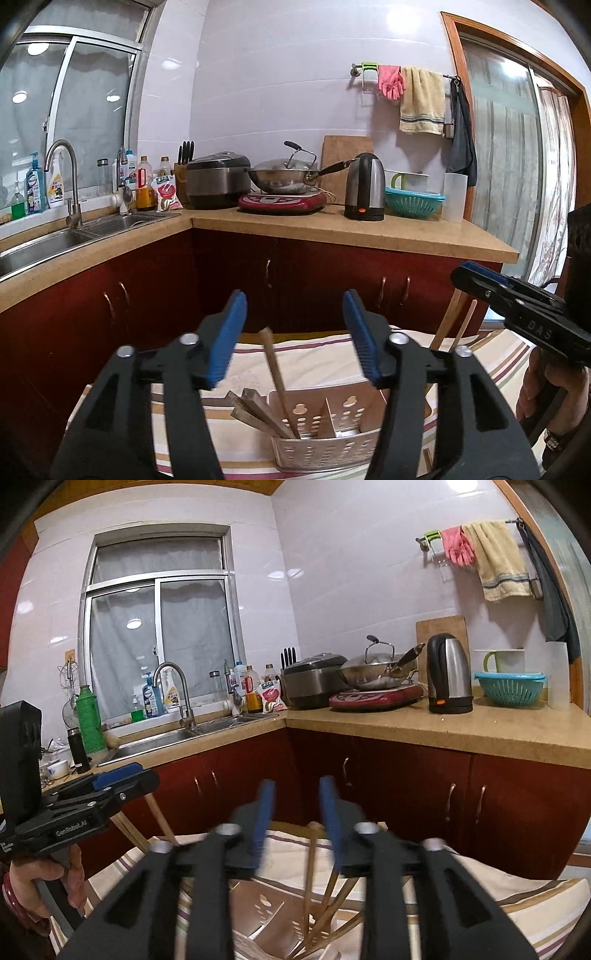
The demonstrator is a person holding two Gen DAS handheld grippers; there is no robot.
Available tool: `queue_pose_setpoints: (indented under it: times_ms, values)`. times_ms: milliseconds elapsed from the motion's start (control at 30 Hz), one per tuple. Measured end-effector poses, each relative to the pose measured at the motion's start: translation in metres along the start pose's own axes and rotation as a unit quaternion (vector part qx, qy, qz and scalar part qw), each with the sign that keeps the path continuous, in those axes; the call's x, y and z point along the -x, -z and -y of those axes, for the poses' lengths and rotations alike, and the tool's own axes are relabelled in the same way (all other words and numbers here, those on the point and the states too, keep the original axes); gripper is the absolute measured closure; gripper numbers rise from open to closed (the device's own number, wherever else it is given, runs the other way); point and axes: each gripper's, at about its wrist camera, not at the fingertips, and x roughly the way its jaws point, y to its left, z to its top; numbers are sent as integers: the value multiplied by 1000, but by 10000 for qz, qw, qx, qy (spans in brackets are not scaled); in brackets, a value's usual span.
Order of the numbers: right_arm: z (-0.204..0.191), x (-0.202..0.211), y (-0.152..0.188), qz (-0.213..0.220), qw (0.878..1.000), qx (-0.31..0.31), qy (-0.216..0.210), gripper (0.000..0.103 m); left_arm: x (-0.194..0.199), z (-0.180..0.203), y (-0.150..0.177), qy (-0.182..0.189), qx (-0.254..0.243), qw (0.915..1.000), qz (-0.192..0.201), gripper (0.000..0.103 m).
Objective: Organize utensils
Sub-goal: 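Open both tools to release the chopsticks into the caddy, then withdraw both tools from the caddy toward the last two chopsticks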
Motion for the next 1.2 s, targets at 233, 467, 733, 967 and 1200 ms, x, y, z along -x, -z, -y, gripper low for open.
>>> queue_pose_setpoints:
  times_ms: [233,467,733,967,1200]
  values:
    - [-3,18,-4,129,9999,60,8,55,9,2,0,46,137,9999,-31,34]
    - [-9,53,5,127,9996,176,185,52,41,19,8,-143,-122,9998,53,23]
    - [-19,93,45,-187,9984,196,498,48,84,28,45,-468,-140,9988,-56,17]
    - [-41,123,103,-709,9946,374,656,48,122,23,96,-601,209,9969,-472,16]
    - [-60,152,160,-1210,9893,421,693,48,158,21,146,-901,243,9920,-849,16]
